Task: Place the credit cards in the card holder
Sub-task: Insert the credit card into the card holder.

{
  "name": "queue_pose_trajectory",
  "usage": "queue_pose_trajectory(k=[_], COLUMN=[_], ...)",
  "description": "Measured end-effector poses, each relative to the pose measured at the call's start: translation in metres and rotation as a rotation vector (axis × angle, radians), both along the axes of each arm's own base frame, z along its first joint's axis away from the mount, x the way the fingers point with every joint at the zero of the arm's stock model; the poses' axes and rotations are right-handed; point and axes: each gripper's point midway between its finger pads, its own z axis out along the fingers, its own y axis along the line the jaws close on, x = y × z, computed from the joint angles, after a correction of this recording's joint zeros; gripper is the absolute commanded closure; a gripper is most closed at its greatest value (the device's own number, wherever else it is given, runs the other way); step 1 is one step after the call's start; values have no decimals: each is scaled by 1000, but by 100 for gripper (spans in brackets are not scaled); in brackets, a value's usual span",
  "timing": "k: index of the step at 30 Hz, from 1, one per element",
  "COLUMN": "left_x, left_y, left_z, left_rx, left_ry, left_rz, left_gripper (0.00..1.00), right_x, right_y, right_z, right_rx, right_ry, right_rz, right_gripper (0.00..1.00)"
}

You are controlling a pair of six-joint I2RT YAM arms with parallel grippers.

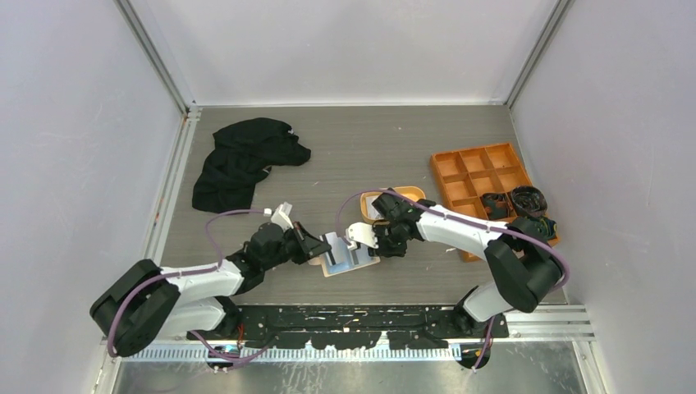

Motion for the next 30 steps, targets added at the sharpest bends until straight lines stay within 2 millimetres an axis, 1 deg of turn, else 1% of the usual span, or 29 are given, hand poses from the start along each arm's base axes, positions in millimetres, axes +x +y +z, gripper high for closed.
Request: queue_pose_trajectory(k=[6,9,13,21,30], left_x=[8,10,13,11,10], left_y=[-7,-9,-12,-20,-24], left_z=[-13,-22,-26,-29,-17], left_rx=[5,14,14,6,-43], left_ry=[7,19,14,5,-6], left_rz=[42,57,62,46,47], left_gripper=[100,100,100,100,100], right_x=[4,5,5,4,4], right_y=[1,2,3,6,8], right_z=[-8,-8,-8,-8,-8], right_rx=[-27,-25,-25,-27,-31], right_ry=[-7,-17,-17,-14,-12], right_rz=[-18,-24,-28,-26,-21], right_gripper=[66,66,66,67,68])
